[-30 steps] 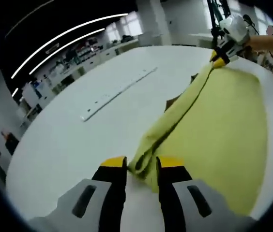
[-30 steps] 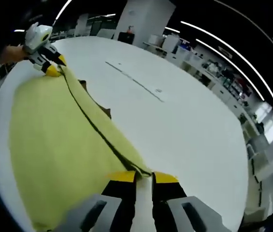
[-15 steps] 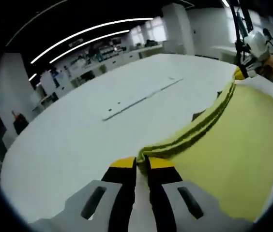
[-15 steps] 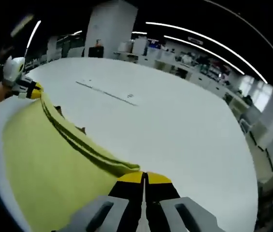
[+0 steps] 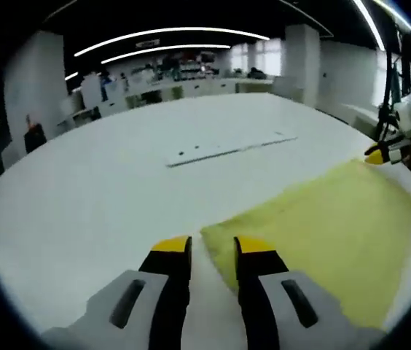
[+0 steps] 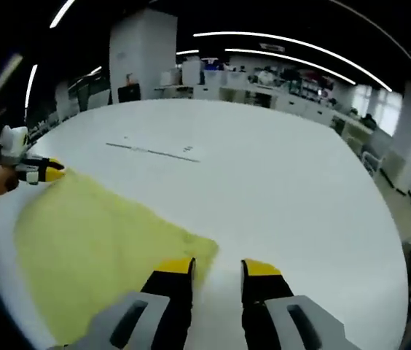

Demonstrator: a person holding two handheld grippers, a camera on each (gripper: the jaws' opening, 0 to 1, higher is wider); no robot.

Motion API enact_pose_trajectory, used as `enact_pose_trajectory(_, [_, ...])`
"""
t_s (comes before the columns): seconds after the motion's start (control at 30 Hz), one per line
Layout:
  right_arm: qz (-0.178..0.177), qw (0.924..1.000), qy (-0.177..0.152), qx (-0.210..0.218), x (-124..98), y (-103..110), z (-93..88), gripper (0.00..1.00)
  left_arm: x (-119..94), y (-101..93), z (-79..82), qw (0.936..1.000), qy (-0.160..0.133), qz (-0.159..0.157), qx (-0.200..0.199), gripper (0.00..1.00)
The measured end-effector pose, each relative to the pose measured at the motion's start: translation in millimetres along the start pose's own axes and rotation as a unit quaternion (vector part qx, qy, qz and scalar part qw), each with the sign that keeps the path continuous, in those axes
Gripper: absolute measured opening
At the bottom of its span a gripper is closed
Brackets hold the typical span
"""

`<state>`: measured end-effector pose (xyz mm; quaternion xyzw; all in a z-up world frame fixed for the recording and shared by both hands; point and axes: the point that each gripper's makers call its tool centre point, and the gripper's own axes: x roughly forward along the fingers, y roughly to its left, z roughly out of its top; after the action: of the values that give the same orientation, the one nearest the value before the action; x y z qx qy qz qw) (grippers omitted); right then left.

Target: Fold the garment on the visible template until the final outline fits inside the template.

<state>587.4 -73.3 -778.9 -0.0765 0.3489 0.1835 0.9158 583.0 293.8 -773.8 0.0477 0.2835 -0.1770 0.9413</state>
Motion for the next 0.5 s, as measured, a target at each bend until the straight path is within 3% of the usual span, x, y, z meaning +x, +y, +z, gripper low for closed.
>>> enact_pose_trajectory(0.2, [0.027,0.9992,0.011,0.026,-15.6,13.1,-3.4,0.39,-14.5,-11.4,-6.6,0.9990,0.018,-0.028,0.031,0.39])
enact_pose_trajectory(0.37, [0.047,0.9982,0.010,0.035,-32.3,25.4,-5.8,0.45,-35.2,-19.9,-5.8,0.9983,0.002,-0.055,0.019,0.48])
enact_pose_trajectory(0.5, [0.066,0.9971,0.014,0.036,-48.4,39.1,-11.5,0.48,-50.1,-21.6,-10.8,0.9979,-0.007,-0.064,0.009,0.49])
